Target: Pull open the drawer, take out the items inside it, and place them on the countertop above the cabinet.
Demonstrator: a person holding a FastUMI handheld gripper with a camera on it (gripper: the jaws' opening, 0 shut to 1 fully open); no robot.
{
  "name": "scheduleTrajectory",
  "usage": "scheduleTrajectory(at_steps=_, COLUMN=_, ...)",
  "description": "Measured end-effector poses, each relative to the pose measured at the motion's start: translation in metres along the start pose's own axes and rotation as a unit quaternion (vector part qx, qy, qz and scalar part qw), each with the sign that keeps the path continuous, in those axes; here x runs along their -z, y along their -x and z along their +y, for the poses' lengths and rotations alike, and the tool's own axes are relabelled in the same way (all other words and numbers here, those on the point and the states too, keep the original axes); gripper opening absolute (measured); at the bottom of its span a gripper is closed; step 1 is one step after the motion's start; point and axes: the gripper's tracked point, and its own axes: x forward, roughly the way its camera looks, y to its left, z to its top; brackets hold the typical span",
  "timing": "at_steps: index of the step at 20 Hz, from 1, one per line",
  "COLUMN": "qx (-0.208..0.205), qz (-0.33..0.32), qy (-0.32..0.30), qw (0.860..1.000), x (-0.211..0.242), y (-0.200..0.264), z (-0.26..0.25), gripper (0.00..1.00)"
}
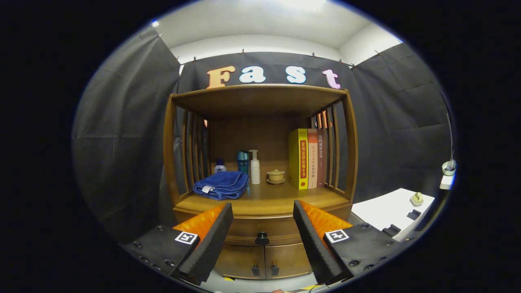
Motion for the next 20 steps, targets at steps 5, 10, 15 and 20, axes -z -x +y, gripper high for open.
scheduleTrajectory(at_steps=5, qx=-0.001, qz=0.019, qy=0.004, qw=1.0, x=0.02, y=-0.01, z=0.001, gripper=0.98)
scheduleTrajectory(at_steps=10, qx=-0.005, qz=0.07, qy=0.002, qw=0.998, x=0.07, y=-0.031, z=0.002, gripper=0.98)
scheduleTrajectory(at_steps=15, qx=-0.008, qz=0.129, qy=-0.01, qw=0.992, x=0.127, y=-0.063, z=0.004, gripper=0.98)
scheduleTrajectory(at_steps=20, qx=-0.012, qz=0.165, qy=-0.009, qw=0.986, x=0.165, y=-0.093, z=0.004, gripper=0.99)
